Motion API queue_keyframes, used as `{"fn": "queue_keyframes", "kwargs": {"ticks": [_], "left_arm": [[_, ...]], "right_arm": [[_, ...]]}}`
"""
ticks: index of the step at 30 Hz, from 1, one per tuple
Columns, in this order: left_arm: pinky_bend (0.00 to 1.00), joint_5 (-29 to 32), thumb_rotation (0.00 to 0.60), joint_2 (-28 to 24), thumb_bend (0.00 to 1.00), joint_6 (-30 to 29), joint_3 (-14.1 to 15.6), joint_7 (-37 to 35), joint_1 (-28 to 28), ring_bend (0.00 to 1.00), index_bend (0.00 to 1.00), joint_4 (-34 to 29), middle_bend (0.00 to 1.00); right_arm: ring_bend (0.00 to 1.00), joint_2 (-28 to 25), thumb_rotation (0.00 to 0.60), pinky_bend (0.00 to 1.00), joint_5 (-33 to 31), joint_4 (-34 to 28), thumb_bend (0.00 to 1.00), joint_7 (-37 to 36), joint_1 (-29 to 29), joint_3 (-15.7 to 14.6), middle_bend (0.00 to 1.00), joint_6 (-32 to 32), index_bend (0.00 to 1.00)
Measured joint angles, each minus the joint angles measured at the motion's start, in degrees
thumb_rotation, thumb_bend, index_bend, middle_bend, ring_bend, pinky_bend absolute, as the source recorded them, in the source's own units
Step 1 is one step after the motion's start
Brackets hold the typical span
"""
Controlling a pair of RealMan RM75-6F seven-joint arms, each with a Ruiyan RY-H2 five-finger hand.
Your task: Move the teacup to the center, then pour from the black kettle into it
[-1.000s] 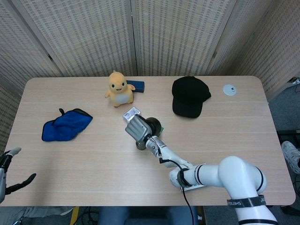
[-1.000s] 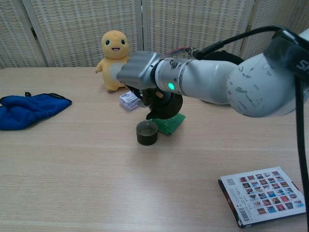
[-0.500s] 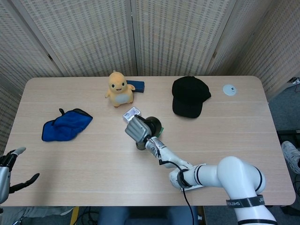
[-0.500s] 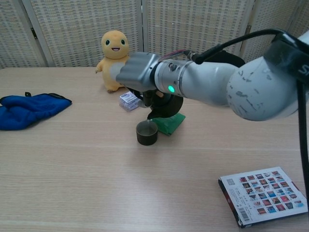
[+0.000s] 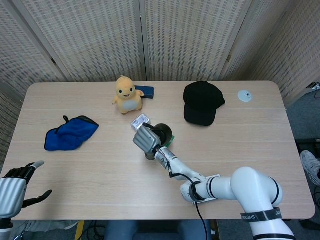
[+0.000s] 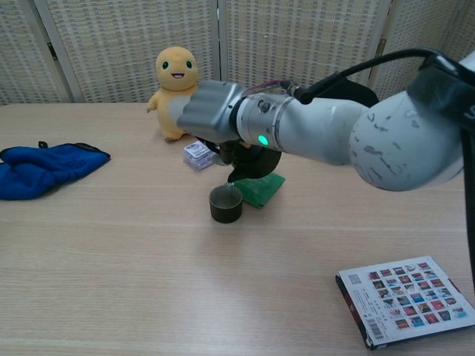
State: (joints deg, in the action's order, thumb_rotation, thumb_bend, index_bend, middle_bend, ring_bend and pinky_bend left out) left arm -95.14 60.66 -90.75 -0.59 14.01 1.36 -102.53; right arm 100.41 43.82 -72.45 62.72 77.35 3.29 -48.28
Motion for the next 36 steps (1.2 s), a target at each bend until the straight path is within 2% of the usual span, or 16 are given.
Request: {"fn": "queue_keyframes", "kwargs": {"ticks": [9, 36], "left_arm": [[0.36, 0.6, 0.483, -0.7, 0.13, 2.0, 0.9, 1.2, 0.4, 0.38, 0.24, -1.2, 0.31], [0.36, 2.0, 0.484, -1.1, 0.13, 2.8, 1.6, 2.1, 0.1, 0.38, 0.24, -1.9, 0.31]], "right_arm": [[0.93, -0.2, 0.494, 0.55, 0.6, -0.2, 0.40, 0.9, 0.0, -0.2, 1.00, -0.2, 1.00], [0.93, 0.9, 0.493, 0.55, 1.8, 0.3, 0.41, 4.4, 0.2, -0.6, 1.00, -1.0, 1.00]]}}
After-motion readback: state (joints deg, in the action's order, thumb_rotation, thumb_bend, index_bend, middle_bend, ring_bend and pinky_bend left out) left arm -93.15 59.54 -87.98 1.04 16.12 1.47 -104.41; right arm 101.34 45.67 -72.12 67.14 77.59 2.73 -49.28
